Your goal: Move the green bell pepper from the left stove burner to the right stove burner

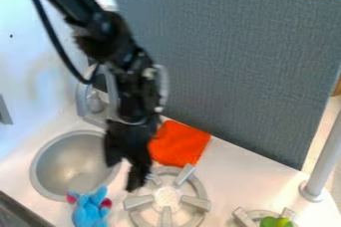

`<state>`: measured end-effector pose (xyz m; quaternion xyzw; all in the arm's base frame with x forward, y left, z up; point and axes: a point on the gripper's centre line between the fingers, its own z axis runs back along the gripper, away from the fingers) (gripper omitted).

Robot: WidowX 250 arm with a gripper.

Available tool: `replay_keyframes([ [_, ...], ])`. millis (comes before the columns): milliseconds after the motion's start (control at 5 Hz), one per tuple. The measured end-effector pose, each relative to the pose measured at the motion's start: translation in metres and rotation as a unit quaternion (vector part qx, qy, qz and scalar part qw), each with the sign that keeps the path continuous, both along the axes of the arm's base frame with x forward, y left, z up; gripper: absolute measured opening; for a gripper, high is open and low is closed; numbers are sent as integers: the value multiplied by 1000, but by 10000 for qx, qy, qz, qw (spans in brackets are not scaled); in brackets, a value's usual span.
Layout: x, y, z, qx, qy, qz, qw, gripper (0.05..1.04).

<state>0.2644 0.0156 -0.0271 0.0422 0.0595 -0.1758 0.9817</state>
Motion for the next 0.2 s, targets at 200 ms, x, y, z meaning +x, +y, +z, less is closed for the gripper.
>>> replay_keyframes([
  [200,-14,20,-6,224,103,205,9995,1003],
])
